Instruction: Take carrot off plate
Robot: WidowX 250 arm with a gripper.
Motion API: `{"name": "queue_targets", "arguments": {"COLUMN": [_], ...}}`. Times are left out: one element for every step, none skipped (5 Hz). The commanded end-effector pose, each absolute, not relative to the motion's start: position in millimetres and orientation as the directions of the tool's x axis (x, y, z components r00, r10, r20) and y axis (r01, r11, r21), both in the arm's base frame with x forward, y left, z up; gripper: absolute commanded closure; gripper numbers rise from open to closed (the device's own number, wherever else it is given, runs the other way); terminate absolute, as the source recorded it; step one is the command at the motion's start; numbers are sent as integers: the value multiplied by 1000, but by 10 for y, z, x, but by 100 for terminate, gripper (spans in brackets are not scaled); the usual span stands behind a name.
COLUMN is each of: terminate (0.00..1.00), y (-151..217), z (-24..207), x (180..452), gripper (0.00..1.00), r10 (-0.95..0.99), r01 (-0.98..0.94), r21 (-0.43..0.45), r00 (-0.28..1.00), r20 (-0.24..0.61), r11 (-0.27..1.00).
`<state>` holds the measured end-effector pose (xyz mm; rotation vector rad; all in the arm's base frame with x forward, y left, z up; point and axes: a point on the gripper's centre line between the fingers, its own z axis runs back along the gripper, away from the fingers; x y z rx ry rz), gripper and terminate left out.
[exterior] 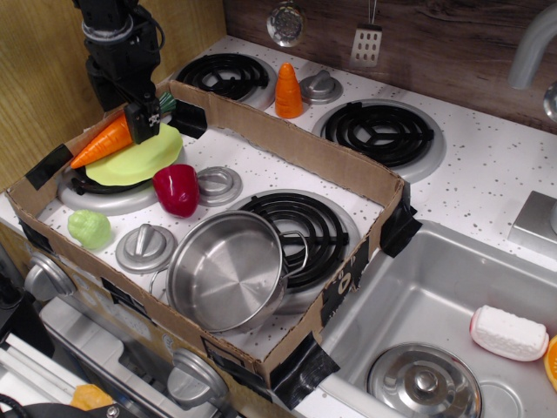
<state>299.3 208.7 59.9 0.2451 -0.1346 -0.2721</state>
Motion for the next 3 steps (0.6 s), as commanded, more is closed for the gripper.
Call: {"name": "queue_targets", "arguments": {"terminate": [0,0,0], "y": [2142,2163,2188], "z": [645,543,492], "x": [3089,3086,3076], "gripper": [0,0,0], "r10": [-273,-259,-243], "r01": [238,229,221], "r21": [230,195,156], "r00": [953,955,960], "r20": [133,143,139], "r11": [944,954,963]}}
